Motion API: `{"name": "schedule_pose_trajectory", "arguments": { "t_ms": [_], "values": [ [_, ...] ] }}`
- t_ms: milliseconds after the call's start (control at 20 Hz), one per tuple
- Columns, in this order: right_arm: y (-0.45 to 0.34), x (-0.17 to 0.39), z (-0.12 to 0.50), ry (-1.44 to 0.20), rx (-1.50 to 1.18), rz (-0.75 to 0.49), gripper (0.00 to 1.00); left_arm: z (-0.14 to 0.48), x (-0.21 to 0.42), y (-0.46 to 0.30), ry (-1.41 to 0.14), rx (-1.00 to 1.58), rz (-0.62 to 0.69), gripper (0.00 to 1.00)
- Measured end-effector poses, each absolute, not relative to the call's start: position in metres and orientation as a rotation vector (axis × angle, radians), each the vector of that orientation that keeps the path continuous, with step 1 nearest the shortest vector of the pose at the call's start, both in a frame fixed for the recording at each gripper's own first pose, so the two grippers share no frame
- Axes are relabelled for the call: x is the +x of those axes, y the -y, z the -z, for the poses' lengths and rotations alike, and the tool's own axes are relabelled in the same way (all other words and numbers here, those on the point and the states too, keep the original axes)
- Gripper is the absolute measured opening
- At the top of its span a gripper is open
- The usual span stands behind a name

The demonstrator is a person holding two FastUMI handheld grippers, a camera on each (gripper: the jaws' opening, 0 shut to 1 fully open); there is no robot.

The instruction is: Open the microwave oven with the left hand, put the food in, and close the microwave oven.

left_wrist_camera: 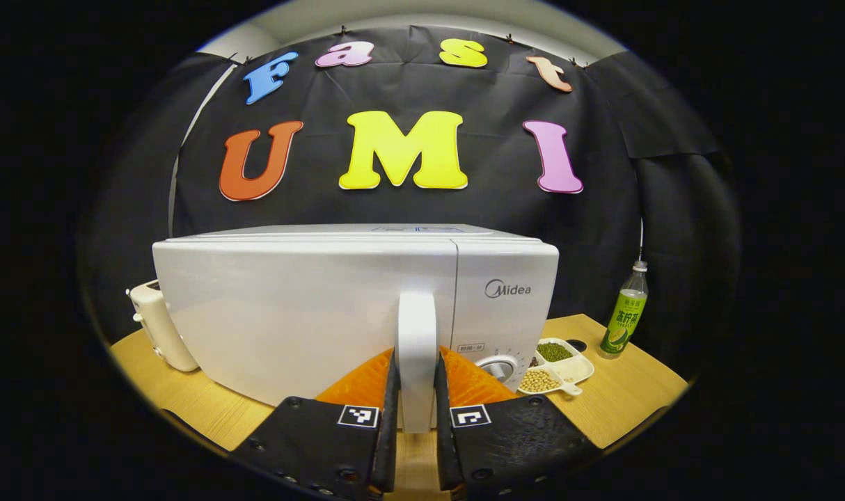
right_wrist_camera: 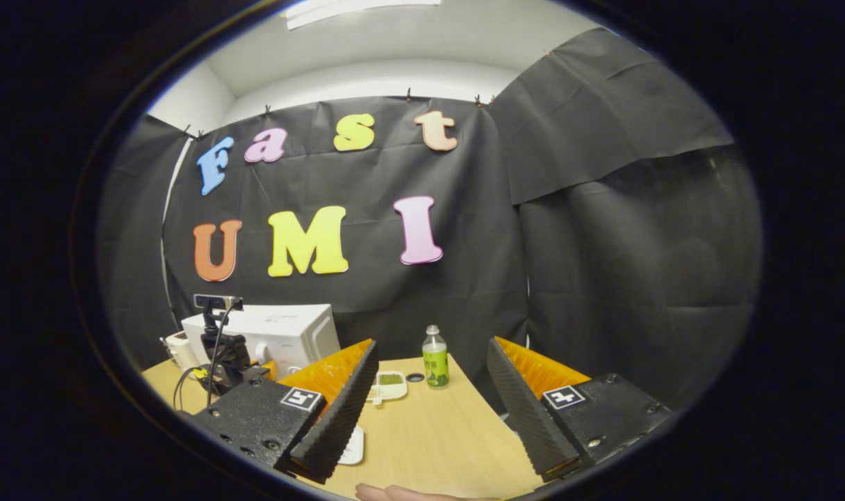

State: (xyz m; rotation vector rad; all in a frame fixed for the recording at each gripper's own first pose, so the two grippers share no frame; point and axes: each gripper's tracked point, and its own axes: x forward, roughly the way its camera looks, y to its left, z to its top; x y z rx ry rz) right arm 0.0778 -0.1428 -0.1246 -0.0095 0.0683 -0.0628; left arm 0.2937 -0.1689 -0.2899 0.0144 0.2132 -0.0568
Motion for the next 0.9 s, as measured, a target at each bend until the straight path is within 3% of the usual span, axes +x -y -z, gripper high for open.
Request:
{"name": "schedule_pose_trajectory", "arguments": {
  "t_ms": [50,100,600,650,700,750,800,850,900],
  "values": [
    [0.143,0.076,0.123,-0.065,-0.012,0.062,0.91,0.293,0.298,0.171,-0.217,0.006,0.054,0.15],
    [0.142,0.075,0.122,-0.062,-0.012,0.060,1.00,0.290,0.294,0.169,-0.210,0.023,0.053,0.06],
    [0.137,0.075,0.131,-0.088,0.004,0.049,1.00,0.288,0.242,0.161,-0.231,0.032,0.155,0.06],
    [0.136,0.074,0.133,-0.091,0.002,0.052,0.91,0.287,0.231,0.159,-0.232,0.018,0.174,0.06],
    [0.135,0.073,0.136,-0.095,0.000,0.054,1.00,0.286,0.220,0.155,-0.231,0.012,0.192,0.06],
    [0.132,0.072,0.137,-0.096,0.000,0.052,1.00,0.284,0.209,0.149,-0.225,-0.005,0.204,0.06],
    [0.128,0.070,0.139,-0.101,-0.001,0.050,0.91,0.284,0.199,0.145,-0.223,-0.006,0.211,0.06],
    [0.124,0.067,0.141,-0.108,-0.004,0.048,1.00,0.283,0.189,0.139,-0.218,-0.002,0.214,0.06],
    [0.120,0.064,0.145,-0.115,-0.010,0.044,1.00,0.282,0.179,0.133,-0.216,0.001,0.214,0.06]
  ]
}}
